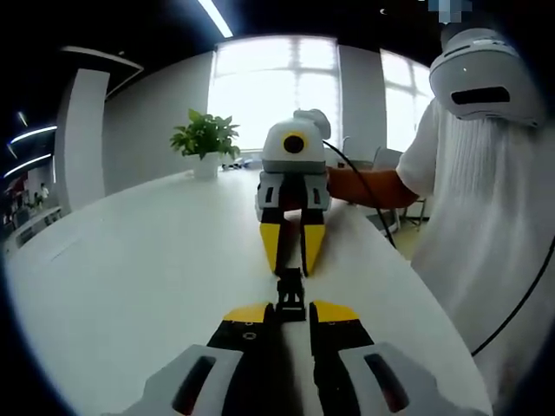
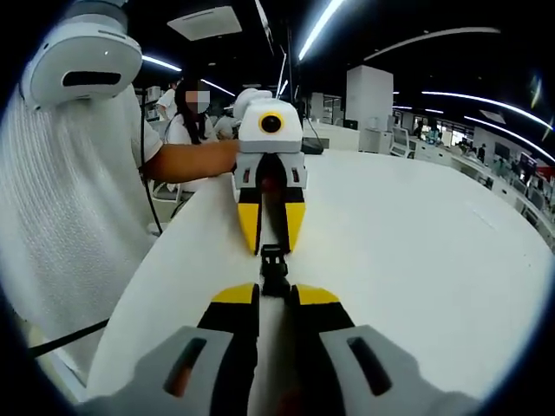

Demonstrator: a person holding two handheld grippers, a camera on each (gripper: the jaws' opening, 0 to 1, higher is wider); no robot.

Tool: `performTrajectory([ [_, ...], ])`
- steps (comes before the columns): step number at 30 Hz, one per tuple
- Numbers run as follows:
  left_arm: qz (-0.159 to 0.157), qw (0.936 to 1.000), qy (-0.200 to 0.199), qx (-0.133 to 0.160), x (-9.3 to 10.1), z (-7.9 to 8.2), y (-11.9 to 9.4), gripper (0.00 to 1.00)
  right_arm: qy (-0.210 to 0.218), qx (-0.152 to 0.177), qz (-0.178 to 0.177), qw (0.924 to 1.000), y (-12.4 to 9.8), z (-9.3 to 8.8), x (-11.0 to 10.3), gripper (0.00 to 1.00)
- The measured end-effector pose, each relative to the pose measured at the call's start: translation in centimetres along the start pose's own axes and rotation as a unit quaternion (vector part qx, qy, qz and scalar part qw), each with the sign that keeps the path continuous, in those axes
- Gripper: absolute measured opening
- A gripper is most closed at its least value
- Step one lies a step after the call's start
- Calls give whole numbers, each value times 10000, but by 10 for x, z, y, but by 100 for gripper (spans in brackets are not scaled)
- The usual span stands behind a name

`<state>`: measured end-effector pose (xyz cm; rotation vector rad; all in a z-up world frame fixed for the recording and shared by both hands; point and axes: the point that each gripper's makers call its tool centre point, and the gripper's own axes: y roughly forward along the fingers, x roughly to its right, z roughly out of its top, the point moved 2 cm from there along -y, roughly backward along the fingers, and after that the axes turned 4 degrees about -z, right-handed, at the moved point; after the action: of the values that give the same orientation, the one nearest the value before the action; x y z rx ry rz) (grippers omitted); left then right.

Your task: Snap the two parts of the plastic buckle together until the buckle closes and remains connected.

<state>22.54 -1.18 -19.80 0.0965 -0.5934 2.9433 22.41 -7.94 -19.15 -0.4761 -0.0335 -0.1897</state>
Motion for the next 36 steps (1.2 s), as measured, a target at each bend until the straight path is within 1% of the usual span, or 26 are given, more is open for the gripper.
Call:
performTrajectory([
  [2, 55, 10000, -11, -10, -1, 0, 0, 19, -3, 5, 5, 10000, 0, 0, 0, 14],
  [4, 102, 9999, 1, -12, -1, 0, -1, 20, 1, 13, 5, 10000, -1, -1, 0, 14],
  [12, 265, 9996, -58, -32, 1, -2, -6, 15, 3, 22, 3, 10000, -1, -1, 0, 13],
  [15, 241, 9997, -54, -18, 2, -2, -6, 12, 6, 19, 1, 10000, 0, -1, 0, 13],
  [32, 236, 9997, -65, 2, 0, -2, -6, 11, -5, -9, 4, 10000, 2, 1, 0, 12],
  [36, 203, 9998, -40, 0, 1, -1, -5, 11, -37, 26, 87, 10000, 5, 1, 1, 12],
])
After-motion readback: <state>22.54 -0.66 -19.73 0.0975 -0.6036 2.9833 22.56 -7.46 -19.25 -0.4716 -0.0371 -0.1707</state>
